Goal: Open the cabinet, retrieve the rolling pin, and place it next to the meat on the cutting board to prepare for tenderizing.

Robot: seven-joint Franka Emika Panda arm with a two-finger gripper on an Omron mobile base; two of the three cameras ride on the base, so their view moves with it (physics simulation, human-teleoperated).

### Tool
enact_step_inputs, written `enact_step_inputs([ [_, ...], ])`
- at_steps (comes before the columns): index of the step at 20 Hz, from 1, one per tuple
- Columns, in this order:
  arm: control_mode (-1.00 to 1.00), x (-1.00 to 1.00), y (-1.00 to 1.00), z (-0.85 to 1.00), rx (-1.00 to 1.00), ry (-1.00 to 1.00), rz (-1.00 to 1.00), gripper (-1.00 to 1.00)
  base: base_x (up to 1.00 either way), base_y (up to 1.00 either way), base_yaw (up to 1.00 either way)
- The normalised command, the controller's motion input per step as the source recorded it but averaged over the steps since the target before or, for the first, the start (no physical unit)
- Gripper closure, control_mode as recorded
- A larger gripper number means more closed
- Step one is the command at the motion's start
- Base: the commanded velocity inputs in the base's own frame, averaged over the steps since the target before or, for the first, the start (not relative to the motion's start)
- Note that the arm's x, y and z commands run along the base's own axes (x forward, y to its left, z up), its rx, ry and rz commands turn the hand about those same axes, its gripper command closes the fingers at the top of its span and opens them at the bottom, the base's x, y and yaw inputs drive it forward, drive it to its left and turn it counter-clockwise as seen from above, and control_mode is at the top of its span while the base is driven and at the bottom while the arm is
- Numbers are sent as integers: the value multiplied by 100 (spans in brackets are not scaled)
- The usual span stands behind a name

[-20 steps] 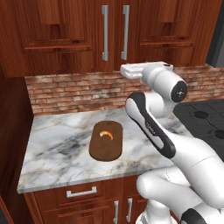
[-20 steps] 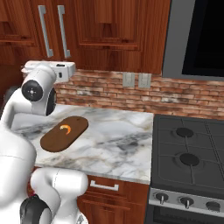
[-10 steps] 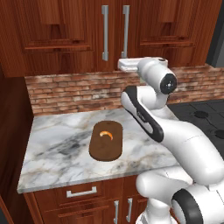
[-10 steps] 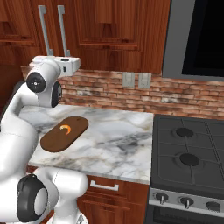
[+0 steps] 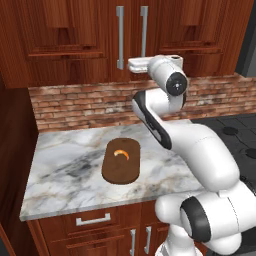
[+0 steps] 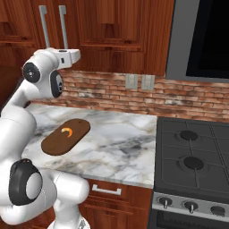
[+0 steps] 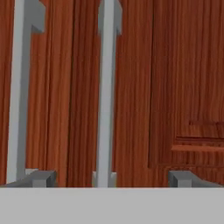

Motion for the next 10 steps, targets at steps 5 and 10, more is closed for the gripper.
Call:
enact_step_inputs([
  [5,-100,38,25,5,-1,3,-1,-100,0,0,0],
  [10,-100,38,10,0,0,7,0,-100,0,0,0],
])
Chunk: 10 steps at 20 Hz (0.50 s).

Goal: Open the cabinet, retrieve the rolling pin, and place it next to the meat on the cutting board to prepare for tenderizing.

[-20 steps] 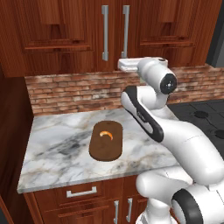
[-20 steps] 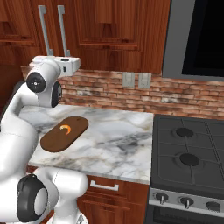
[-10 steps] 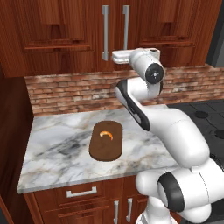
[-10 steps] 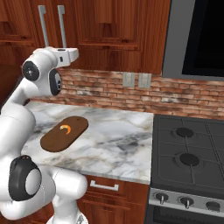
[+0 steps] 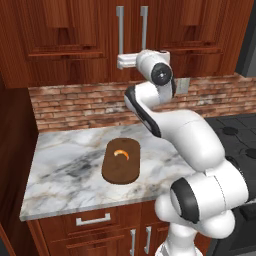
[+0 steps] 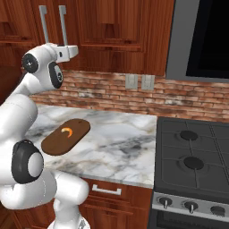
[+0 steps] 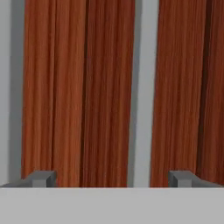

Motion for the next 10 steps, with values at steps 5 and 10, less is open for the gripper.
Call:
enact_step_inputs([
  [5,-100,27,-3,0,2,4,0,-100,0,0,0],
  [10,-100,28,-4,0,1,5,0,100,0,0,0],
])
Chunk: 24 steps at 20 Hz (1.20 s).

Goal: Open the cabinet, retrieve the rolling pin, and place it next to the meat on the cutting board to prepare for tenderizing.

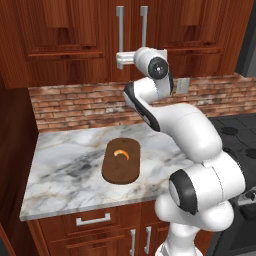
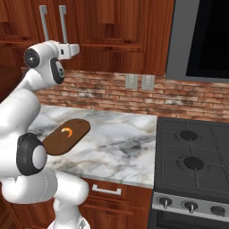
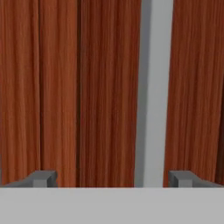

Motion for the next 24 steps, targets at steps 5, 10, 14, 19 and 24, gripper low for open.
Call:
enact_step_inputs([
  [5,-100,18,0,0,0,2,0,100,0,0,0],
  [10,-100,2,0,0,0,0,0,100,0,0,0],
  [14,-100,19,-2,0,0,0,3,100,0,0,0],
  [19,-100,28,-19,0,0,0,9,100,0,0,0],
  [24,-100,17,-29,0,1,0,9,100,0,0,0],
])
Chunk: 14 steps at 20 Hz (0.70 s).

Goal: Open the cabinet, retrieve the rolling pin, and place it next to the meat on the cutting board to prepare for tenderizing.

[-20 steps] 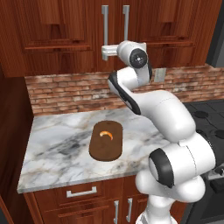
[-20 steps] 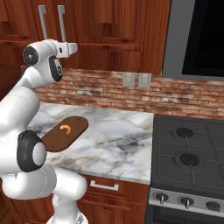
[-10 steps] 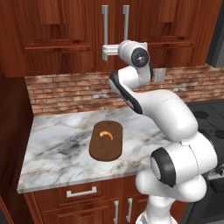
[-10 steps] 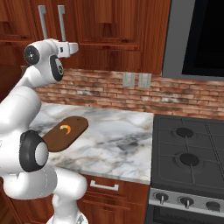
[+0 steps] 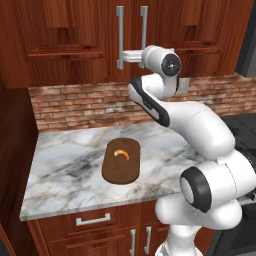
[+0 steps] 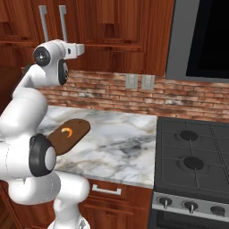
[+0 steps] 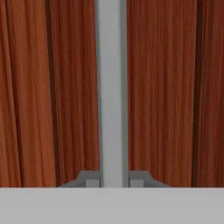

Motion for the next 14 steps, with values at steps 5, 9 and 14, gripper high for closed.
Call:
enact_step_inputs([
  [5,-100,1,-42,0,0,0,9,100,0,0,0],
  [9,-100,15,-12,-1,1,0,5,100,0,0,0],
  [14,-100,0,0,0,0,0,1,100,0,0,0],
])
